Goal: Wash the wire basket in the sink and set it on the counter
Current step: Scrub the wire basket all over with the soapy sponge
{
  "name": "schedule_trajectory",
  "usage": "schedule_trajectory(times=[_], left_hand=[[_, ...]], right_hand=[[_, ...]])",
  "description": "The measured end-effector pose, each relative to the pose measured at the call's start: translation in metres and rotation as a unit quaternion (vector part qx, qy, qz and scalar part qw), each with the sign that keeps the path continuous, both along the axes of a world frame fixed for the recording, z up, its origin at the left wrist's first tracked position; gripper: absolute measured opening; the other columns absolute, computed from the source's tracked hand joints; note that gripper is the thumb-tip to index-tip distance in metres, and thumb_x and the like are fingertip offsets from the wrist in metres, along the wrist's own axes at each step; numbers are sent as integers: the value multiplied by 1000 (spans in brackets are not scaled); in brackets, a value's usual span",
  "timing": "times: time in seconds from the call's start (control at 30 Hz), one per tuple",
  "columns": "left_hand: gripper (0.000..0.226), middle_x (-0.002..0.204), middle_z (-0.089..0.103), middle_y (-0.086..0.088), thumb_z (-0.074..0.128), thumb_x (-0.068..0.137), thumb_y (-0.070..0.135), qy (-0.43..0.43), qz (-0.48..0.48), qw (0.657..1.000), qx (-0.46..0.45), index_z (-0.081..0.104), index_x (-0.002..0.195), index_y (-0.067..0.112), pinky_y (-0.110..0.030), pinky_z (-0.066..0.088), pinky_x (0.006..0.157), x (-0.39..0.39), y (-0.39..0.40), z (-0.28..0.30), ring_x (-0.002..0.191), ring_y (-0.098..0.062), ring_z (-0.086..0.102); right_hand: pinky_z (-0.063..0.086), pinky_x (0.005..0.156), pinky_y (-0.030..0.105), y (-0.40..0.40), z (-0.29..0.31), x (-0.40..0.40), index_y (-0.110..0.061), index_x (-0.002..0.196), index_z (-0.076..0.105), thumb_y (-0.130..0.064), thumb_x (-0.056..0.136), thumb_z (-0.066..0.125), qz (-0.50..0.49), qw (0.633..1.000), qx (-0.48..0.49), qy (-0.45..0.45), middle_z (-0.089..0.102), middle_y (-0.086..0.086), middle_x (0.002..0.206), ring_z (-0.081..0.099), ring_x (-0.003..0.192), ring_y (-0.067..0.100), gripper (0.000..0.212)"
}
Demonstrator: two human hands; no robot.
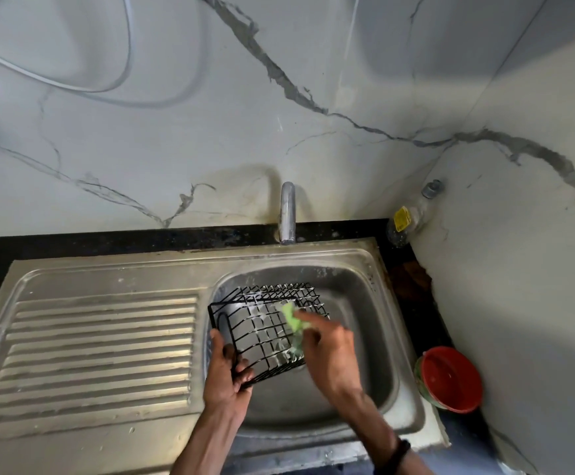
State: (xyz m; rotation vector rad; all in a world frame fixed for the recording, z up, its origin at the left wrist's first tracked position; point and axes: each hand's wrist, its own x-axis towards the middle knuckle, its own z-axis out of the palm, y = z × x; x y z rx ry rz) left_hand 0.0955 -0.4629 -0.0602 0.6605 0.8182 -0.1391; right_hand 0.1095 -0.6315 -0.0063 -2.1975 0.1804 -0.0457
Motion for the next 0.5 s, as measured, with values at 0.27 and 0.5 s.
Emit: schedule_trajectory(times=[0.27,0.5], left_hand=[[52,56,40,1,61,94,58,-13,-67,997,36,48,62,20,-18,30,34,1,-6,6,36,-6,35],[57,53,34,5,60,92,64,-5,-85,994,73,42,57,24,-19,28,38,4,-4,5,40,-6,34]], right_hand=[[43,43,10,-45,-44,75,-16,125,69,1,99,52,-128,985,-18,109,75,10,96,61,59,7,36],[62,74,39,15,-30,31,-33,118,68,-6,96,56,-74,995,63,21,74,-11,108,69,81,10,36]])
